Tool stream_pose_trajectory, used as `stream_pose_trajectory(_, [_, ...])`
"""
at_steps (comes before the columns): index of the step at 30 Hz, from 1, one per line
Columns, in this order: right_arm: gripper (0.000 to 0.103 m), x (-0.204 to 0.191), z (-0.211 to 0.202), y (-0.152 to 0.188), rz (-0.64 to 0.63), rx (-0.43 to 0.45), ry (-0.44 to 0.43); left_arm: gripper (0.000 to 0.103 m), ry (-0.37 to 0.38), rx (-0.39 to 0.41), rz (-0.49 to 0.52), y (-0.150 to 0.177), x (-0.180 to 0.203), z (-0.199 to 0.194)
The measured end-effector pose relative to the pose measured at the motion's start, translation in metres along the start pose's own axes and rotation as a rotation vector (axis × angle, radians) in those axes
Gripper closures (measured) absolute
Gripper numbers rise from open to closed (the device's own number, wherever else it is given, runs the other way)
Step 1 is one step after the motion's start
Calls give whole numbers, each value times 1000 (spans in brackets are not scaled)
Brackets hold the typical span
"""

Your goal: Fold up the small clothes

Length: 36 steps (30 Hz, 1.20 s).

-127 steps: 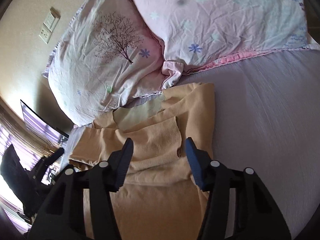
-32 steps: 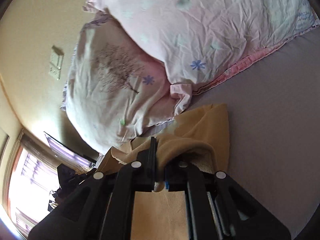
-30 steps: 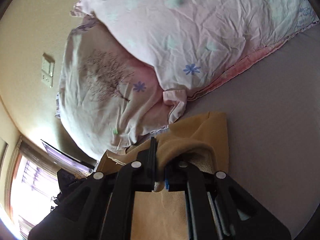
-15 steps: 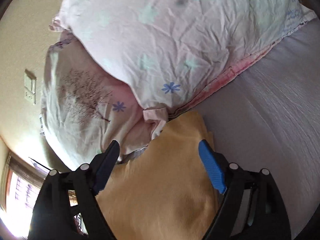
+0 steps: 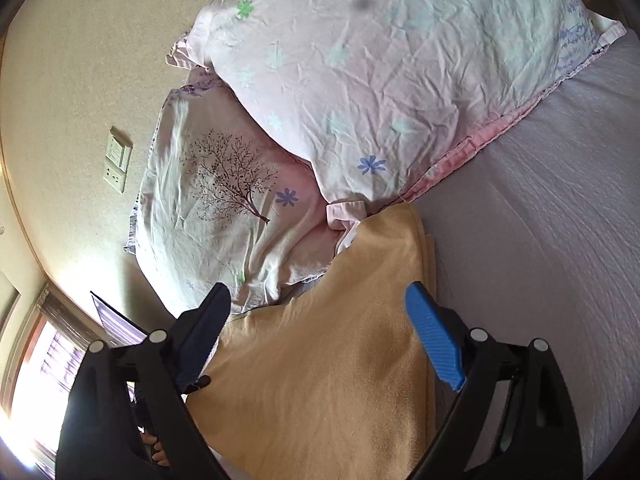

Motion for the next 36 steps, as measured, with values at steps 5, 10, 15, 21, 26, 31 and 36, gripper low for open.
stream_pose_trajectory(5, [12, 5, -12, -3, 24, 41, -39, 84, 73, 19, 45, -1, 51, -4])
stream_pose_trajectory(10, [12, 12, -21, -11, 62, 68, -52, 84, 201, -10, 189, 7, 151, 30])
stream_pose_trajectory(15, [12, 20, -27, -17, 53, 85, -16, 84, 302, -183, 248, 45, 231, 143])
stream_pose_trajectory(21, [12, 34, -33, -27, 59, 72, 8, 73, 400, -305, 147, 72, 233, 199])
stream_pose_trajectory(26, [12, 18, -44, -22, 16, -8, -61, 14, 412, -106, 228, 50, 210, 105])
stream_pose_trajectory(31, [16, -10, -63, 8, -65, -104, -36, 14, 164, -96, 277, 41, 159, 69])
stream_pose_trajectory(36, [24, -62, -68, 42, -323, -109, 59, 14, 199, -168, 258, 56, 138, 82])
Point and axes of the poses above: each gripper's, at about its wrist camera, not at the fingertips, and z roughly the way its jaws point, x to its right, y to its underside, the point moved 1 cm from there along z, roughly the way its jaws point, and after that the axes turned 7 degrees about z, right-handed, at the moved point
